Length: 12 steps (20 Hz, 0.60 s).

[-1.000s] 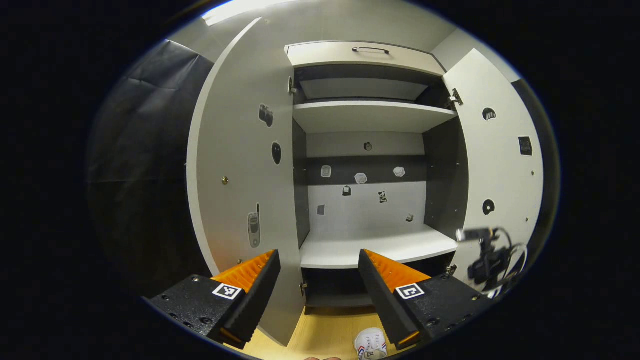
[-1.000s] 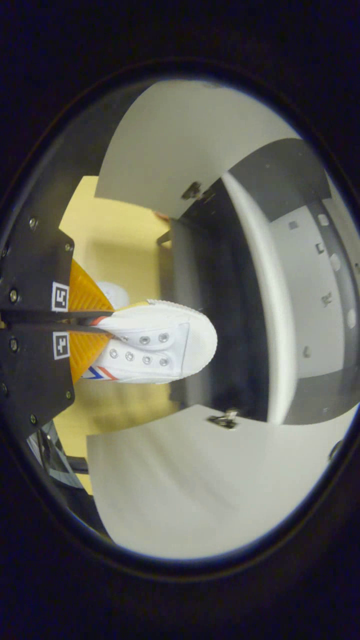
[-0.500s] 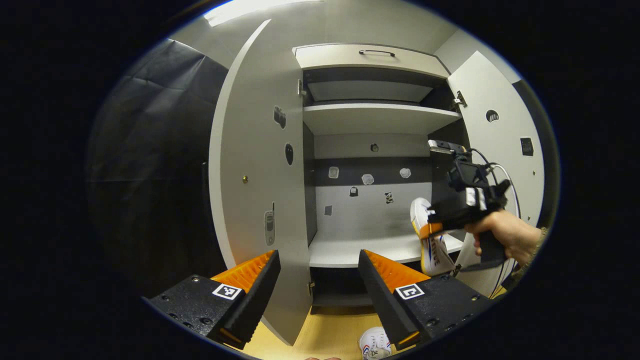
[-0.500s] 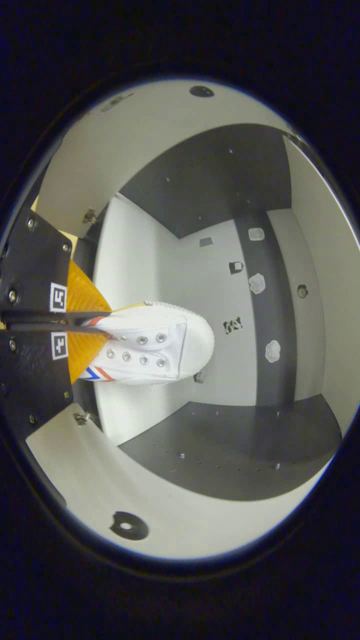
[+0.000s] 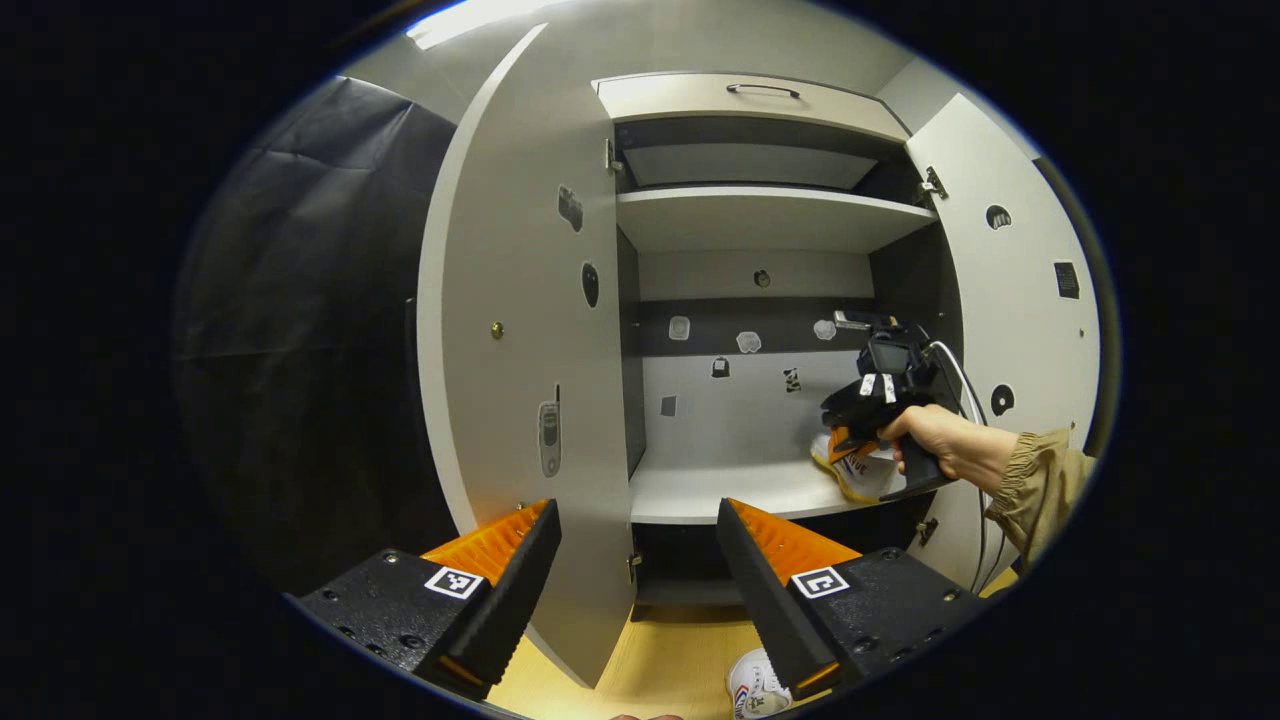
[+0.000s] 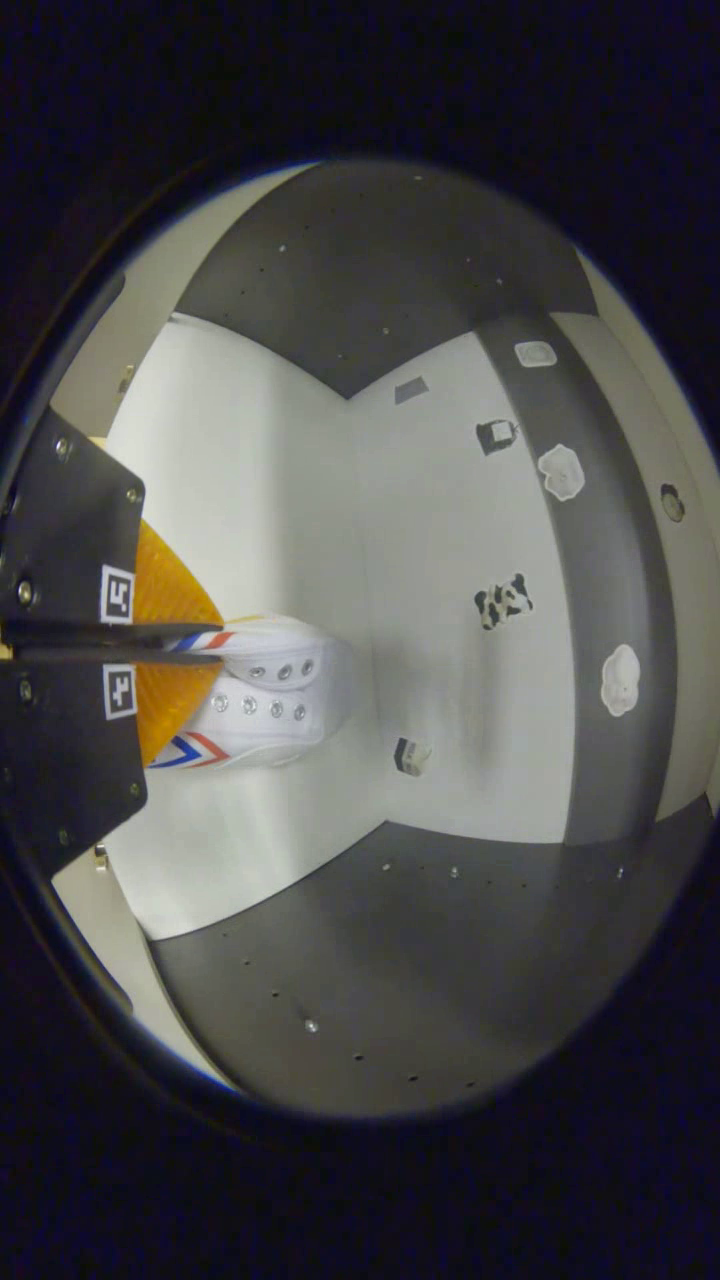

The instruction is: Grab one shoe with the right hand and put it into the shoe cabinet, grab the other shoe with the left hand and put it into the shoe cabinet; then close the right door with the right hand and the left door with the left hand.

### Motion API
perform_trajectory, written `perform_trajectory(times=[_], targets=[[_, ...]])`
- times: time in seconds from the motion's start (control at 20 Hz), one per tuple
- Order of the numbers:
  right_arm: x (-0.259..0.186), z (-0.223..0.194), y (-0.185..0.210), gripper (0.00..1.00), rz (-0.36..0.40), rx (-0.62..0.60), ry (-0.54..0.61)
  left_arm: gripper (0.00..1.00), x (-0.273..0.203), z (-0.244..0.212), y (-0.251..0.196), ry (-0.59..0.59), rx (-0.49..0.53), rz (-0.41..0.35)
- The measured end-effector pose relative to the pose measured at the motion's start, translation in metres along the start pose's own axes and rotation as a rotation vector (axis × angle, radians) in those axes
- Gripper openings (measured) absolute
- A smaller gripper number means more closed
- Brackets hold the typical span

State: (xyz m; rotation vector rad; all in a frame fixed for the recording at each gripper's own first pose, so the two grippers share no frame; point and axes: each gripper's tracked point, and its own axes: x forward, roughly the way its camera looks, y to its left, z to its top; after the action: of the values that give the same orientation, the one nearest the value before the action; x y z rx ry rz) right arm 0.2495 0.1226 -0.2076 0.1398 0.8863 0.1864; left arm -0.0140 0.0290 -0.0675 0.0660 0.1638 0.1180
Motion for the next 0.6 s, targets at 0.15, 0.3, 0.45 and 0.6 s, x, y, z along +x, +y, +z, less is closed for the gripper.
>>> perform_trajectory(times=[0.15,0.3,0.45,0.6], targets=[[0.001,-0.004,0.003,0.01,-0.012,-0.019,0.004,0.96,0.003,-0.004,-0.006,0.011,0.0,-0.02],[-0.001,-0.004,0.002,0.14,-0.01,-0.021,-0.003,0.96,0.003,-0.01,-0.014,0.027,-0.007,-0.046],[-0.01,0.001,0.006,0.28,0.014,-0.017,-0.026,0.96,0.004,-0.013,-0.021,0.03,-0.004,-0.07],[-0.035,0.014,0.007,0.53,0.025,-0.007,-0.092,0.96,0.004,-0.024,-0.028,0.054,0.001,-0.092]])
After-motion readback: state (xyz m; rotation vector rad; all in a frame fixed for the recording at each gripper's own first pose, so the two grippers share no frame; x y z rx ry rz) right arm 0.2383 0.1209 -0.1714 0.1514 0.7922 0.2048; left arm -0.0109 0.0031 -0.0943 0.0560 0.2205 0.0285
